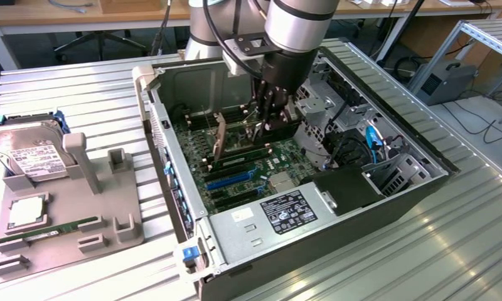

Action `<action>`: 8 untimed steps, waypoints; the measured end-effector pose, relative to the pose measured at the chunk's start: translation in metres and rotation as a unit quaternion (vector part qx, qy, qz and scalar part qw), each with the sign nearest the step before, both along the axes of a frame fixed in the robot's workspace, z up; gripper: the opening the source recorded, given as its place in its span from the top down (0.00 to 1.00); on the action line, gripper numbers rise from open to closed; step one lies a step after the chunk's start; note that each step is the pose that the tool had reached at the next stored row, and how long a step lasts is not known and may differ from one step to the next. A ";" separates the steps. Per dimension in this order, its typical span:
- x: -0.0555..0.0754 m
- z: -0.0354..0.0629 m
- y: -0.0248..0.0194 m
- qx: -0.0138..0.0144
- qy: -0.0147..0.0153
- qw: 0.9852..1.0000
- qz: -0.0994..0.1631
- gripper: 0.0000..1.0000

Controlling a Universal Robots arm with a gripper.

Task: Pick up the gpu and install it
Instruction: 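Insert the gpu into the slot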

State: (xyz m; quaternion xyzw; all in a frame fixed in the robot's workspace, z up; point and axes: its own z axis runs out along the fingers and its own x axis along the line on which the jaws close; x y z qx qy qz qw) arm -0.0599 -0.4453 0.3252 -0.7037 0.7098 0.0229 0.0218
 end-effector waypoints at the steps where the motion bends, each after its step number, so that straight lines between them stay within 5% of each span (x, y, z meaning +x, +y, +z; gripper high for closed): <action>1: 0.000 -0.0001 -0.0002 0.000 0.000 1.000 0.000 0.73; 8: -0.002 -0.0009 -0.0008 0.000 0.000 1.000 0.000 0.73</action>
